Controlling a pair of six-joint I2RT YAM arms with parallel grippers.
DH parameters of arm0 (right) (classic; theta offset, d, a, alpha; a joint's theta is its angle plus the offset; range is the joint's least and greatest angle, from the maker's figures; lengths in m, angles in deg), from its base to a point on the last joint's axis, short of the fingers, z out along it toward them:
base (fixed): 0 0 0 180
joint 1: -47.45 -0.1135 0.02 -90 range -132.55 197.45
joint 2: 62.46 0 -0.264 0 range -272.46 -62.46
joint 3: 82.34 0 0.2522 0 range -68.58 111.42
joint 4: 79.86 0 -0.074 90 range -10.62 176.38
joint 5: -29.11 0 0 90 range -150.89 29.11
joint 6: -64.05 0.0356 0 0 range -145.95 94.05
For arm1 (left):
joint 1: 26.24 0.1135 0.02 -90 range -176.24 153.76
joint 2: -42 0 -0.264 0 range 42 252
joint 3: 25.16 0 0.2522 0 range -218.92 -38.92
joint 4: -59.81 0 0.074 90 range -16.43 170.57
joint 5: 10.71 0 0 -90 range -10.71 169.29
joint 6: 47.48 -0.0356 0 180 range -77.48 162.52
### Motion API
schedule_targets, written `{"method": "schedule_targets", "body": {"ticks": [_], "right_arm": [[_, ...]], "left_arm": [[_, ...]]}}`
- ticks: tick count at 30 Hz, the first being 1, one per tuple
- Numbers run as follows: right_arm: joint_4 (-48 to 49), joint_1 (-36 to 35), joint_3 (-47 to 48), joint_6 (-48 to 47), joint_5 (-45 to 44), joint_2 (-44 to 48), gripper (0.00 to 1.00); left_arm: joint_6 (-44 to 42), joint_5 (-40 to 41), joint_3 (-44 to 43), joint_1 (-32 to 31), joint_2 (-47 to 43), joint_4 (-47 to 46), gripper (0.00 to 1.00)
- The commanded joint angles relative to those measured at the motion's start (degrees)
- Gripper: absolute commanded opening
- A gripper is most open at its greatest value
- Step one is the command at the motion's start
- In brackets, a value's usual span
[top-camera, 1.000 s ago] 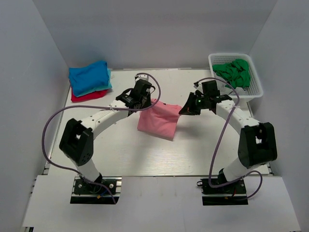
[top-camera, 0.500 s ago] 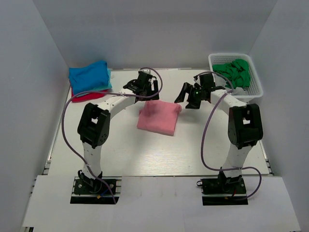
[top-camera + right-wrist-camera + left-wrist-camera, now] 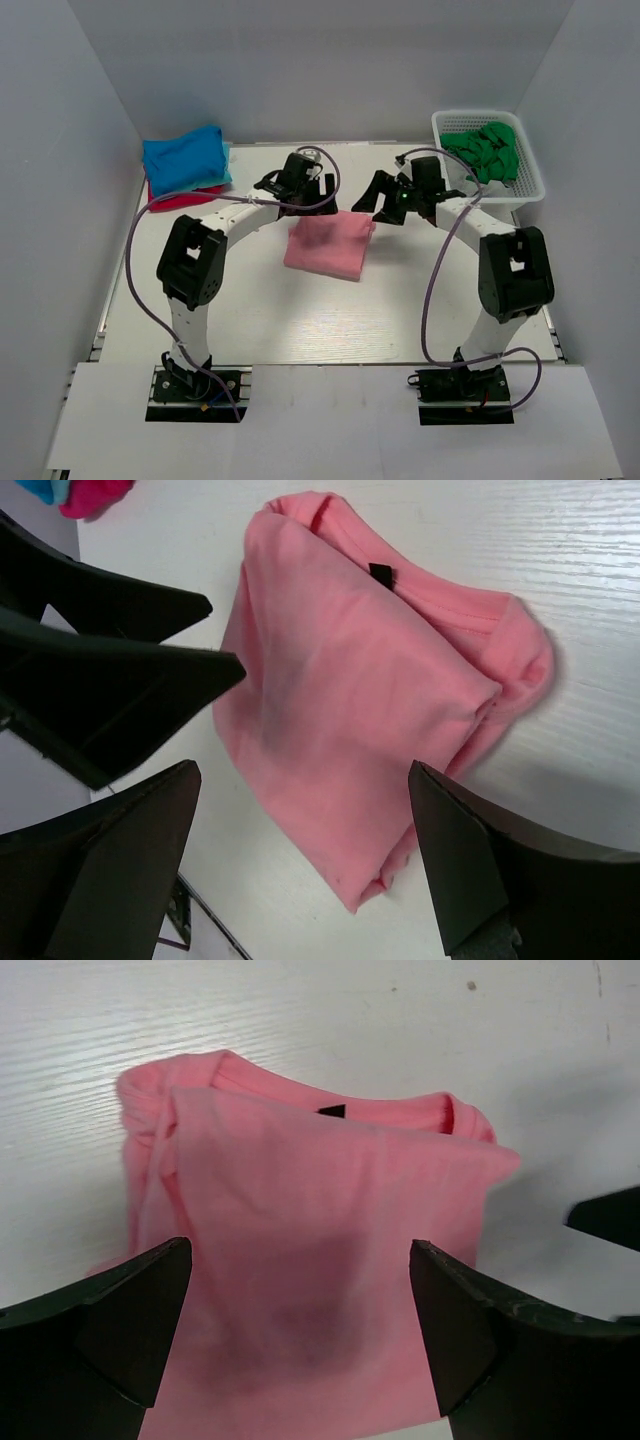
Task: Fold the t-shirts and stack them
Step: Fold the long partially folded tshirt into a neat square, then put the neatly folded tshirt into the corner of the board with the left arm
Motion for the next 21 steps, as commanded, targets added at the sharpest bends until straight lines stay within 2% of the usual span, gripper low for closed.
{"method": "schedule_targets", "body": {"ticks": [1, 4, 13, 21], "right_arm": [[4.48, -0.64, 2.29, 2.24, 1.75, -5.26, 0.9], [7.71, -0.47, 3.09, 3.12, 0.43, -9.04, 0.9], [6.5, 0.24, 6.17, 4.18, -3.18, -18.46, 0.9], [4.22, 0.06, 5.82, 2.69, -4.32, -15.04, 0.9]], "left_arm": [[1.15, -5.28, 0.04, 0.87, 2.8, -2.56, 1.0], [1.16, -0.81, -0.76, 0.88, 5.37, -0.63, 1.0], [3.09, -1.33, 2.67, 4.65, 8.63, -1.33, 1.0], [1.79, -4.93, 8.21, 5.8, -1.28, -5.37, 1.0]]}}
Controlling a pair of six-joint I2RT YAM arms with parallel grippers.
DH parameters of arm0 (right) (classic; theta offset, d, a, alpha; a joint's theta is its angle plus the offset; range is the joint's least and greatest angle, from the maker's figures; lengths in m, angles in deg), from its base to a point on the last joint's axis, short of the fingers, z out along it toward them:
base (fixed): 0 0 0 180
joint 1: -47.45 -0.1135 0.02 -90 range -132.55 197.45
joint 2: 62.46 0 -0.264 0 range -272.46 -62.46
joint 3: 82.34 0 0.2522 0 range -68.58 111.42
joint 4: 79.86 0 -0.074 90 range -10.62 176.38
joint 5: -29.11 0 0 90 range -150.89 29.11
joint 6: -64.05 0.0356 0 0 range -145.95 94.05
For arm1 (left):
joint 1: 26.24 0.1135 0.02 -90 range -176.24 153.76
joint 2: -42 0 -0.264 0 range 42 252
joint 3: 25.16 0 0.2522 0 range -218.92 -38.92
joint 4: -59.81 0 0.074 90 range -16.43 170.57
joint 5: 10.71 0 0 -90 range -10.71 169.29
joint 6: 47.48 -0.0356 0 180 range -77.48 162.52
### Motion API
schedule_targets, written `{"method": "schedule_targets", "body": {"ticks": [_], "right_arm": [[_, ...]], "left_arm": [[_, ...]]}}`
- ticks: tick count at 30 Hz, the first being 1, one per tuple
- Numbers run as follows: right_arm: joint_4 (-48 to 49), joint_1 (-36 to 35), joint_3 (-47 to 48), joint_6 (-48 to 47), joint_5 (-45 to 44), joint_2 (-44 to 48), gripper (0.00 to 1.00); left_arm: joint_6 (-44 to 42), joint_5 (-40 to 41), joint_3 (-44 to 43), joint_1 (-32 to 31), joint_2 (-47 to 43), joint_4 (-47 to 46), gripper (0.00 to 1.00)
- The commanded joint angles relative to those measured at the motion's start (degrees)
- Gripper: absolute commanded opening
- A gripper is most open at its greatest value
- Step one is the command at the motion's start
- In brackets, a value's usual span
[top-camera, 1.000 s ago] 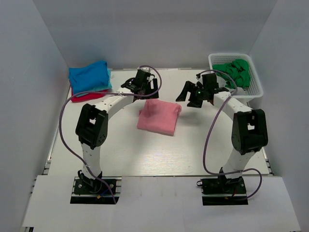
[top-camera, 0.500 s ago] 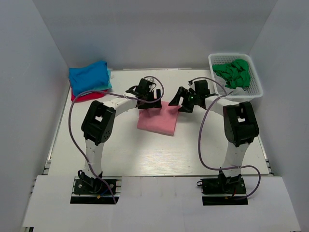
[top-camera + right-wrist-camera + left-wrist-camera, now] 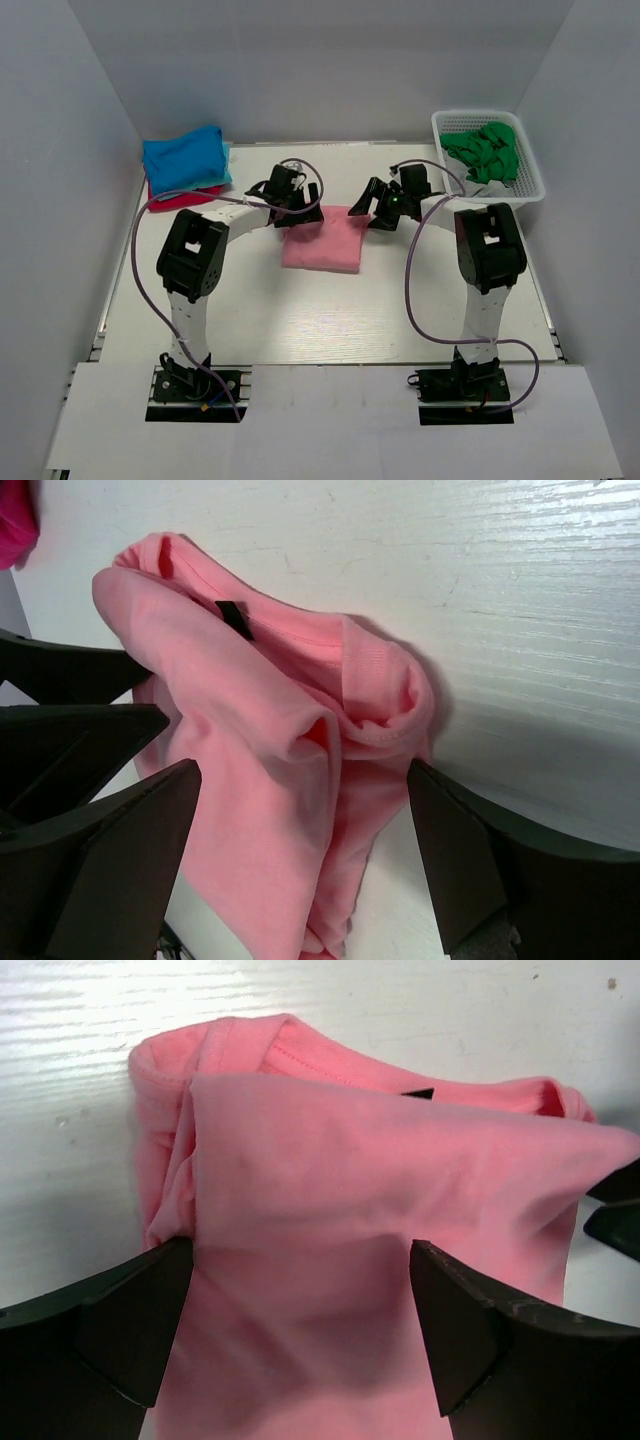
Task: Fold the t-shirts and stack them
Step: Put the neatly folded tshirt into the corner of the board with the left arm
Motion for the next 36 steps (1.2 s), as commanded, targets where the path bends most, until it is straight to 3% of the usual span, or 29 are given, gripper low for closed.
{"method": "schedule_targets", "body": {"ticks": [1, 7, 13, 17, 22, 33, 34, 35, 36], "right_arm": [[-2.38, -0.07, 0.75, -1.97, -1.64, 4.43, 0.9], [-0.63, -0.51, -2.59, -5.74, 0.3, 13.48, 0.9], [-4.84, -0.95, -6.98, -7.86, -3.65, 20.08, 0.9], [-6.25, -1.21, -12.08, -7.95, -4.26, 25.0, 0.9], [-7.48, -1.04, -16.03, -7.86, -5.23, 30.36, 0.9], [-10.64, -0.95, -18.67, -9.71, -8.3, 36.0, 0.9], [-10.73, -0.86, -18.85, -9.71, -8.57, 36.18, 0.9], [-10.47, -0.95, -19.46, -9.71, -8.75, 36.79, 0.9], [-10.38, -0.6, -19.55, -9.8, -9.1, 37.14, 0.9]], "left_arm": [[-1.13, -1.31, 1.7, 0.97, -6.76, 1.88, 1.0], [-8.06, -4.82, 2.22, 0.44, -12.57, 1.27, 1.0], [-6.33, -3.08, 8.8, 0.53, -15.65, 3.64, 1.0], [-7.46, 0.63, 8.82, 0.53, -15.65, 6.53, 1.0], [-7.46, 7.46, 5.74, -0.52, -10.83, 12.07, 1.0], [-6.76, 3.88, 0.73, 0.18, 2.18, 11.73, 1.0], [-6.76, 3.88, 0.73, -0.52, 2.19, 11.21, 0.96], [-6.76, 3.88, 0.73, -1.05, 2.71, 11.2, 0.83], [-6.76, 2.14, 1.77, -1.05, 2.72, 10.5, 0.77]]}}
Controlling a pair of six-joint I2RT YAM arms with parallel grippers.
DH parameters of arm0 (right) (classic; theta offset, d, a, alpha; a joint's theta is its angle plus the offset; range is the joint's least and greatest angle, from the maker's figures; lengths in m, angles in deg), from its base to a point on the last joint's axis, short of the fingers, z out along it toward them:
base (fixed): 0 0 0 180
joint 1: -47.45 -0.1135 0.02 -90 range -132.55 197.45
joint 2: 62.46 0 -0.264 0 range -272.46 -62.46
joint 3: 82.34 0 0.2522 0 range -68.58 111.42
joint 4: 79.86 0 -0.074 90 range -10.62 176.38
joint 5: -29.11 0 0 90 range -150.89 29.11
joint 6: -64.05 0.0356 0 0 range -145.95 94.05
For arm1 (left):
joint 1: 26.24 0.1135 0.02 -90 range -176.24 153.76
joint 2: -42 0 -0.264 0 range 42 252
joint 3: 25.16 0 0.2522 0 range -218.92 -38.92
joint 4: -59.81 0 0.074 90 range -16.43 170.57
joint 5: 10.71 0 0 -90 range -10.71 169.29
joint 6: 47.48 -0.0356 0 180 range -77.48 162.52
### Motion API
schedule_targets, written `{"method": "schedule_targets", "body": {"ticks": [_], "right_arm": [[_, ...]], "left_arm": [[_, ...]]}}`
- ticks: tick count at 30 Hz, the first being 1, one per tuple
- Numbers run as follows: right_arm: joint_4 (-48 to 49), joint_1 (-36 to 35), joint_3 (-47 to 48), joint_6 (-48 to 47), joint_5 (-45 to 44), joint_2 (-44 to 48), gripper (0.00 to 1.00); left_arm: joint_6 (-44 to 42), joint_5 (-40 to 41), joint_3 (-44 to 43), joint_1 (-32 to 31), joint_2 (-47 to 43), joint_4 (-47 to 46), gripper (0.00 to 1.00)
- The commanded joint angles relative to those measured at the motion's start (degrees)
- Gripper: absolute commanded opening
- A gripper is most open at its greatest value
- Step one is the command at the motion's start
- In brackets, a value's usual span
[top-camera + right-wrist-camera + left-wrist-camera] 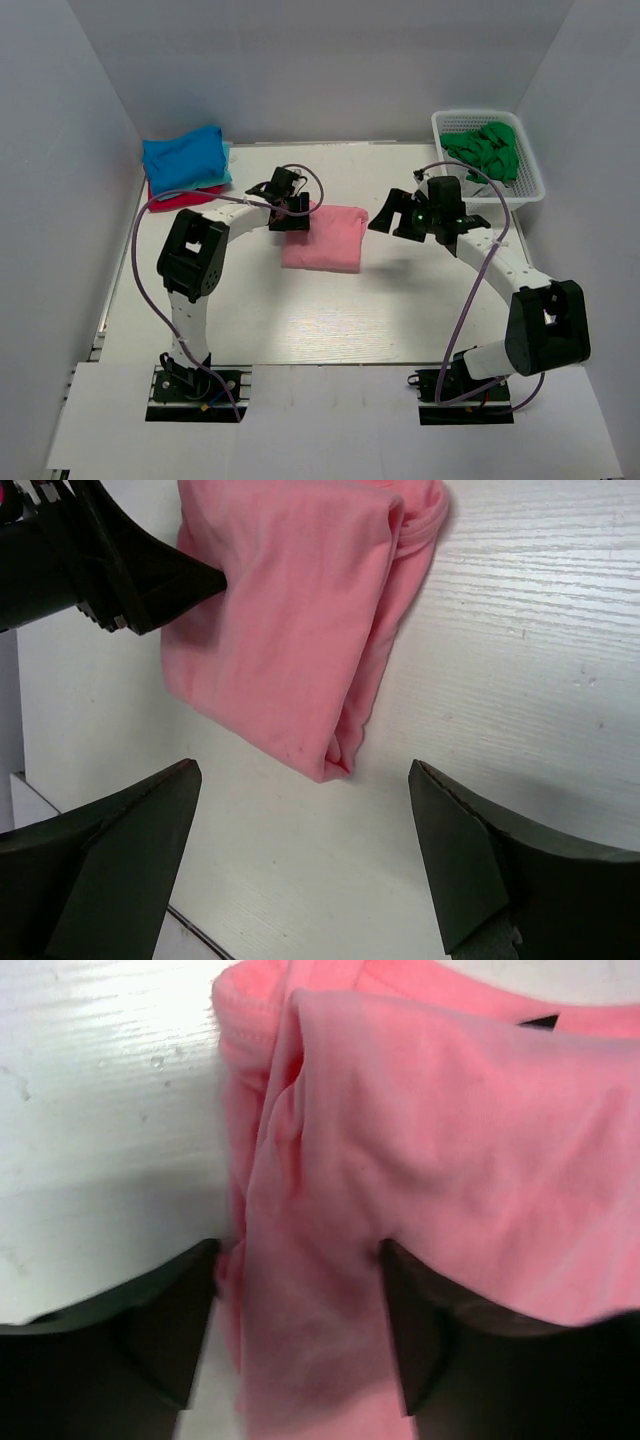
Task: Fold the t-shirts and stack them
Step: Put the neatly folded tshirt into the corner of the board with the left arm
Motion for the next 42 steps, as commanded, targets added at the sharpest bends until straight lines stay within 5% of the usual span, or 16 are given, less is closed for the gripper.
{"method": "schedule_targets", "body": {"ticks": [1, 2, 6, 14, 18, 22, 32, 42], "right_arm": [[-0.53, -0.03, -1.54, -1.36, -2.02, 2.31, 0.9], [-0.44, 0.06, -1.81, -1.36, -3.58, 2.83, 0.9], [-0.52, 0.06, -2.6, -0.83, -5.44, 4.06, 0.9], [-1.92, 0.15, -4.19, -1.27, -10.0, 6.79, 0.9], [-3.95, 0.23, -5.76, -1.71, -13.18, 8.63, 0.9], [-4.3, 0.32, -6.73, -2.32, -15.2, 11.35, 0.9], [-1.84, 0.23, -12.35, -4.7, -21.07, 21.02, 0.9], [-3.6, 0.23, -13.59, -4.87, -25.92, 29.29, 0.9]], "left_arm": [[0.04, -3.04, 2.83, -0.7, 3.15, 0.1, 0.71], [0.04, -2.52, 4.4, -1.31, 3.15, 0.09, 0.6], [1.36, 3.36, 4.95, -1.84, 3.15, 1.4, 0.42], [-2.77, 4.42, 1.44, -3.78, 6.13, 3.76, 0.37], [-2.77, 6.89, -0.68, -4.83, 7.72, 6.32, 0.0], [-4.09, 9.87, -0.68, -4.83, 7.12, 5.72, 0.0], [-14.37, 20.59, 0.46, -3.6, -11.86, -0.43, 0.0], [-22.37, 25.09, -7.53, -1.41, -13.11, 0.44, 0.0]]}}
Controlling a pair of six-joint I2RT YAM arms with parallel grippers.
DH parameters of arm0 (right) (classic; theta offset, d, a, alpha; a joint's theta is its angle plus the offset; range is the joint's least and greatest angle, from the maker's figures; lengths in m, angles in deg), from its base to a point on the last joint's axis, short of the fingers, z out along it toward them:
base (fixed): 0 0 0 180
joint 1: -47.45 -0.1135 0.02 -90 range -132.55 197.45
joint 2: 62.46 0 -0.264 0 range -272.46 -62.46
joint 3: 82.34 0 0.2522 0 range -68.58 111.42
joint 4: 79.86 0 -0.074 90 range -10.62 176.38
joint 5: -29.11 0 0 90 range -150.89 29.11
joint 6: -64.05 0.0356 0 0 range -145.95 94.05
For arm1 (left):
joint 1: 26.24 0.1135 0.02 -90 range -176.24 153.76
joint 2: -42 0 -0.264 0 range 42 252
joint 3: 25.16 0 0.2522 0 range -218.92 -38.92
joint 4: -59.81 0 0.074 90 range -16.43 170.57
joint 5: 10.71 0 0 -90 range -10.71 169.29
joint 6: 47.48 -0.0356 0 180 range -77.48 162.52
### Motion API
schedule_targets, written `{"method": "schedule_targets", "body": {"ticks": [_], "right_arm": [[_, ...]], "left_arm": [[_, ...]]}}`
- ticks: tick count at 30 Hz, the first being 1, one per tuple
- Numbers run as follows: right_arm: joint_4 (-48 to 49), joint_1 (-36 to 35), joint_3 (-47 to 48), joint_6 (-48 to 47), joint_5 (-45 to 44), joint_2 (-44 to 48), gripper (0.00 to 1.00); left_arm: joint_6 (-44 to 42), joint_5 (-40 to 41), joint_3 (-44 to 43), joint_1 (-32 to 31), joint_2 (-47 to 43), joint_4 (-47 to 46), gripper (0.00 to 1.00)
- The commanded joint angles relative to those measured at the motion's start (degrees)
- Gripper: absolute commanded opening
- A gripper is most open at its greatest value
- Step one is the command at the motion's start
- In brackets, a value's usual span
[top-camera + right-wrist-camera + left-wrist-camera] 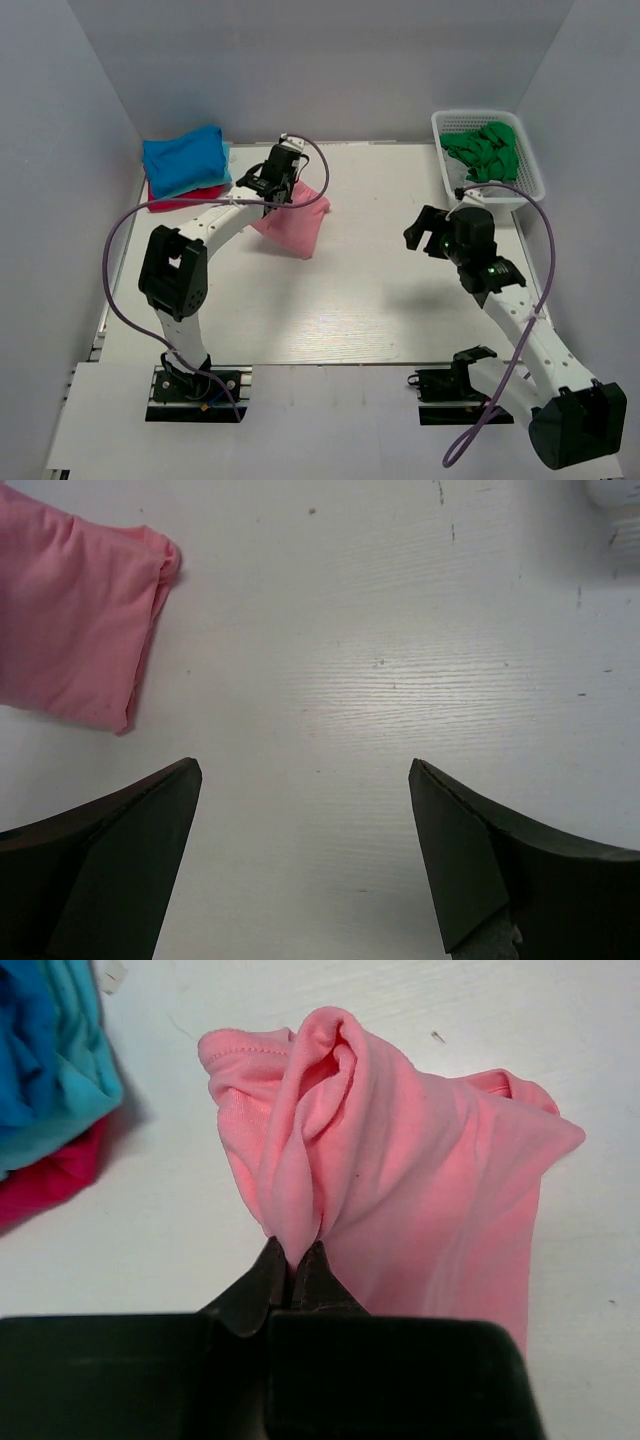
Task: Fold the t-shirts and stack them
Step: Put the neatly folded tshirt into the corner of the board with the left arm
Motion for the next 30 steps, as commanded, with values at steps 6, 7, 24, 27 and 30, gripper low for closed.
{"method": "schedule_targets", "body": {"ticks": [6, 7, 24, 27, 30], "right_arm": [[-0.02, 0.23, -0.28, -1.31, -5.94, 7.83, 0.9], [-0.37, 0.23, -0.19, -1.14, -6.38, 8.62, 0.9], [-6.78, 0.06, 2.09, 0.18, -16.92, 14.51, 0.9], [-10.55, 0.06, 4.72, 0.36, -19.56, 15.04, 0.9], [-11.7, 0.06, 6.31, 0.27, -20.62, 15.13, 0.9]], "left_arm": [[-10.14, 5.74, -10.23, 4.5, 0.13, -1.07, 0.0], [-10.84, 5.74, -11.46, 5.04, 0.65, -0.38, 0.0], [-20.34, -0.85, -46.69, 18.04, 16.38, 6.3, 0.0], [-20.34, -1.91, -50.14, 20.15, 17.89, 6.49, 0.0], [-19.82, -3.83, -49.09, 22.96, 17.89, 3.68, 0.0]]}}
